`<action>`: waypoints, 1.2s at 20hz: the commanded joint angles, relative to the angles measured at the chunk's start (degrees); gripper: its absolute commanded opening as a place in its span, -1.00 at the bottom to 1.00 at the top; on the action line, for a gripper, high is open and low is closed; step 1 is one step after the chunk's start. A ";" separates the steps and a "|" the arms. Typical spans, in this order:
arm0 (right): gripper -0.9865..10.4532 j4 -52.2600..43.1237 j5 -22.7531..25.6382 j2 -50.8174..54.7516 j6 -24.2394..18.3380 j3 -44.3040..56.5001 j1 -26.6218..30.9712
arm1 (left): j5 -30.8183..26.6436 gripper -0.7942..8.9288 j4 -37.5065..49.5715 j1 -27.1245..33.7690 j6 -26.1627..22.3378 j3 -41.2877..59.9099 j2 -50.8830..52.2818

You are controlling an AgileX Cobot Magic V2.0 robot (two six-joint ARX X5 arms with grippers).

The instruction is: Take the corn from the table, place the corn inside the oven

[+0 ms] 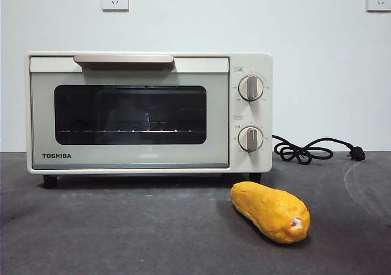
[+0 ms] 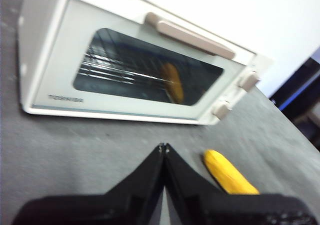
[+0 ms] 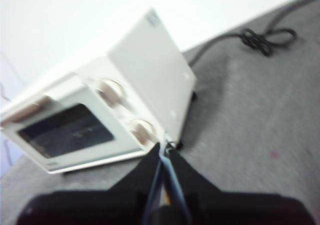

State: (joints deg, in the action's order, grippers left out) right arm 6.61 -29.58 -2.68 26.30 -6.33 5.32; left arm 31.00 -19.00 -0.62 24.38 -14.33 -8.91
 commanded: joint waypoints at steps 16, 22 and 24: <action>-0.85 18.91 -23.43 -22.47 -10.43 -25.77 -0.83 | 8.79 -0.85 -31.80 -1.27 -24.83 -32.00 -29.94; -0.83 26.62 -20.61 -33.07 -13.70 -34.01 -9.97 | 4.74 -0.85 -33.44 -4.31 -26.47 -38.40 -37.22; -0.77 28.65 -16.66 -37.24 -15.28 -37.03 -15.89 | 4.79 -0.85 -32.74 -5.81 -26.43 -38.91 -38.95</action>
State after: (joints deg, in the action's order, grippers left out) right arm 35.44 -46.24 -39.90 12.43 -43.27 -10.15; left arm 35.68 -52.05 -6.35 -1.08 -53.17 -47.86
